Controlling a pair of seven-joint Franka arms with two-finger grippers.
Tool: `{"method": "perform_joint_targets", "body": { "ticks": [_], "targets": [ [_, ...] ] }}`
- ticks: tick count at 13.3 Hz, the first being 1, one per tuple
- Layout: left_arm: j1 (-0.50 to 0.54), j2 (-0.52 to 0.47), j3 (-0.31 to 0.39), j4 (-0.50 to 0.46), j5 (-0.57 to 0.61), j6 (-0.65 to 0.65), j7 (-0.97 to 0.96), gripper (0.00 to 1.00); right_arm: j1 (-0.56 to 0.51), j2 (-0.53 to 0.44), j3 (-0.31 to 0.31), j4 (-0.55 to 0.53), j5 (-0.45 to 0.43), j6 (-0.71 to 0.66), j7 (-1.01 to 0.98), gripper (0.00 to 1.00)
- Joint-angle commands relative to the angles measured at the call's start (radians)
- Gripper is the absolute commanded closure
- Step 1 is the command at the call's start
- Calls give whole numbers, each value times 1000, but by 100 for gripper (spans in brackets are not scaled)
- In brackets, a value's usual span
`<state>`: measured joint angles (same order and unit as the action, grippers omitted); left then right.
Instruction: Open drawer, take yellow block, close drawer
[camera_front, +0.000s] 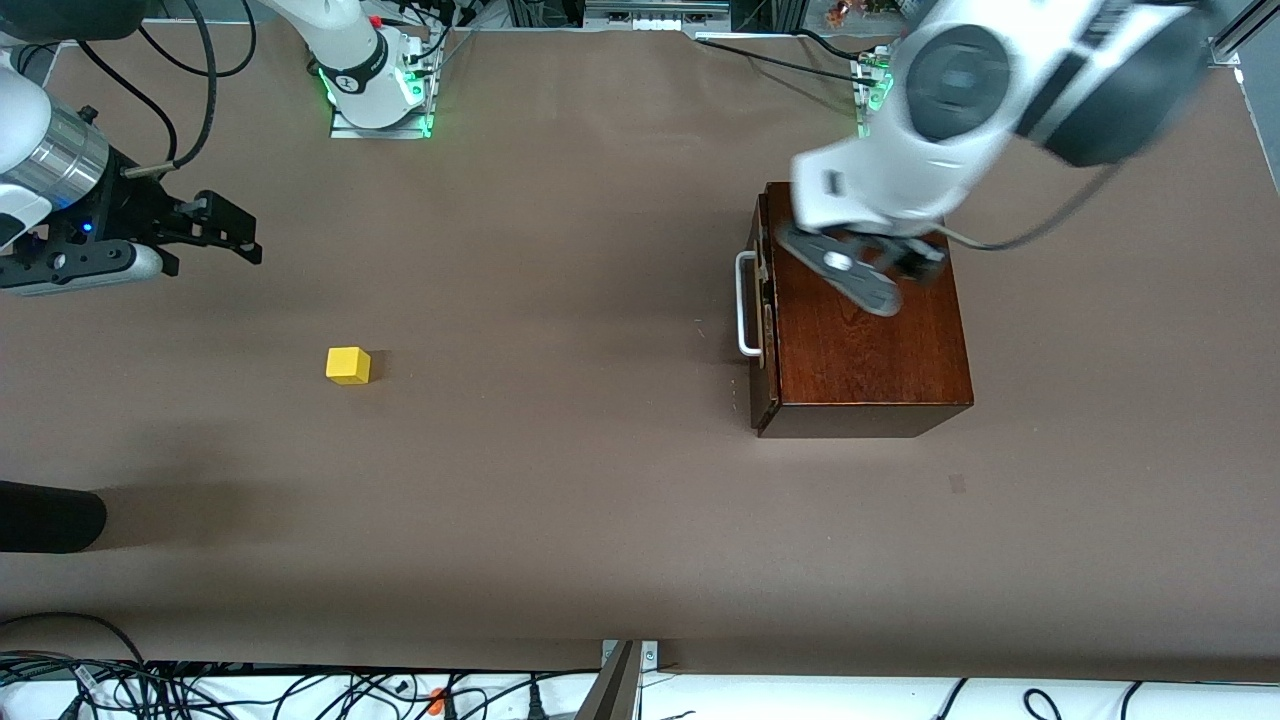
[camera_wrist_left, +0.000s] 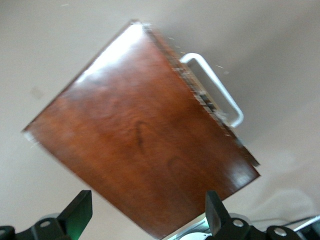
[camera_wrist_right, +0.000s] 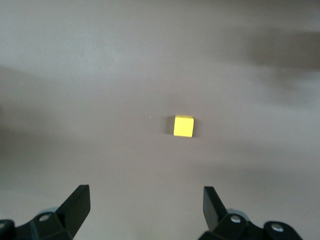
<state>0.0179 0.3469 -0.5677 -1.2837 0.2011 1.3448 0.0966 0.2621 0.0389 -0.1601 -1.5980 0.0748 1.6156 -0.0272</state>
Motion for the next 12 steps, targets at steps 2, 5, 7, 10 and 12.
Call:
{"method": "perform_joint_targets", "body": {
  "ticks": [2,5,7,10,12],
  "targets": [
    [-12,-133,226,-38,-115,5,-78,0,-12,4,-9,56,-18,-39,-46,0],
    [-82,-276,471,-217,-242,191,-118,0,-14,9,-36,58,-17,-37,-48,0],
    [-81,-397,500,-366,-229,292,-117,0,-12,9,-36,58,-18,-40,-48,0],
    [-78,-439,545,-422,-181,306,-117,0,-14,9,-38,58,-16,-46,-39,0],
    [-73,-421,543,-392,-180,271,-118,0,-14,10,-38,61,-19,-36,-36,0]
  ]
}}
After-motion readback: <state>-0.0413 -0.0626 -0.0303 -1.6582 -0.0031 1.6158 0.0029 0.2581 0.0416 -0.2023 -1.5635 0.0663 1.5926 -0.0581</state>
